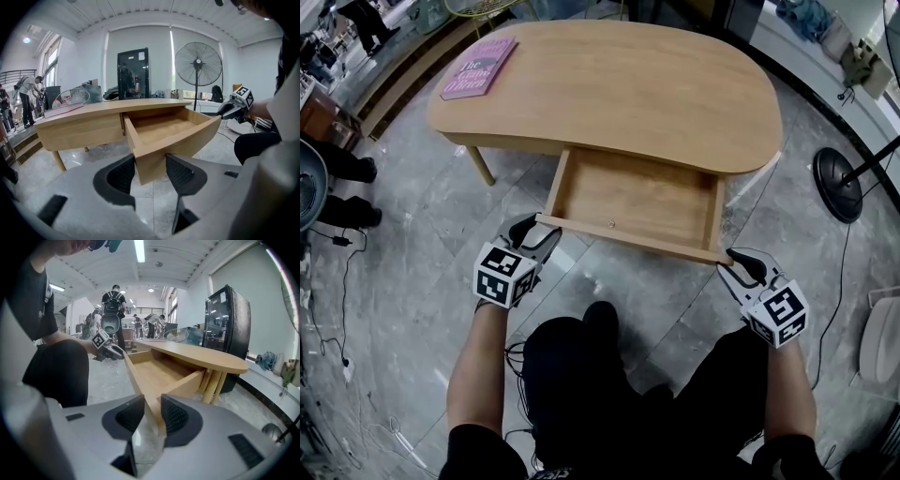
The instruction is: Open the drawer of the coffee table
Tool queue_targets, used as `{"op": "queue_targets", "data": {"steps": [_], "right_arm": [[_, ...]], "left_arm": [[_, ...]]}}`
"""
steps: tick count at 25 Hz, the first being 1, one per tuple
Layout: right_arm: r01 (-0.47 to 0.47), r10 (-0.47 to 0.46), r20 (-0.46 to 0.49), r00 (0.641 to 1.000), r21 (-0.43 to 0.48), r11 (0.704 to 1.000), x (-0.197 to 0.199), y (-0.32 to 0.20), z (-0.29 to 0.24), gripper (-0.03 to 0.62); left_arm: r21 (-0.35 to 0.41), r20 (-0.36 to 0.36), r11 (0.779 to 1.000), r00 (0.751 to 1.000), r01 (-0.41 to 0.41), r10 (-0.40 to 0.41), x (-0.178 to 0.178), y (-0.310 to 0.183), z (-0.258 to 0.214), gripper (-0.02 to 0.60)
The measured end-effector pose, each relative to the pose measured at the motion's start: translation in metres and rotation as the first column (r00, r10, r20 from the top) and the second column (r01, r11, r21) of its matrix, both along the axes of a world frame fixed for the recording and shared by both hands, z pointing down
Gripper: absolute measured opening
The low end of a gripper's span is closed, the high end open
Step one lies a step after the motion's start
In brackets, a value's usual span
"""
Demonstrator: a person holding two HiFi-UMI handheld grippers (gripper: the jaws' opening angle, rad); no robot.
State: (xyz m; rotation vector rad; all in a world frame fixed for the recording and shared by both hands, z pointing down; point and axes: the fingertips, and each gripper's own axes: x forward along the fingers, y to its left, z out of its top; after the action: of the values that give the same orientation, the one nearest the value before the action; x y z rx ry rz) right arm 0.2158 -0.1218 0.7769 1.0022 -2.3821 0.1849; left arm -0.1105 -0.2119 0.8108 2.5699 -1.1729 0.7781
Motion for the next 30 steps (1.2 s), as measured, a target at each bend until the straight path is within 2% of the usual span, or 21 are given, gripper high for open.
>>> {"op": "queue_targets", "data": {"steps": [9,17,24,30], "right_arm": [[0.024,-0.025,-0.037,0.999,-0.026,0.999,-0.001,0.008,0.012,0.115],[0.017,-0.017,-0.019,1.0,-0.02,1.0,-0.001,0.007,0.011,0.115],[0.015,-0.01,0.07,0.998,-0.063,0.998,0.0,0.005,0.011,0.132],[0.004,-0.001,0.121,0.993,-0.025,1.0,0.006,-0.006,-0.008,0.144]], "left_arm": [[-0.017,0.007,1.0,1.0,0.012,-0.012,-0.001,0.012,0.013,0.216],[-0.026,0.005,0.999,1.0,0.022,-0.022,0.0,0.012,0.013,0.216],[-0.028,0.006,1.0,1.0,0.009,-0.009,-0.001,0.011,0.014,0.216],[-0.04,0.004,0.999,1.0,-0.005,0.005,-0.004,0.015,0.009,0.23]]}}
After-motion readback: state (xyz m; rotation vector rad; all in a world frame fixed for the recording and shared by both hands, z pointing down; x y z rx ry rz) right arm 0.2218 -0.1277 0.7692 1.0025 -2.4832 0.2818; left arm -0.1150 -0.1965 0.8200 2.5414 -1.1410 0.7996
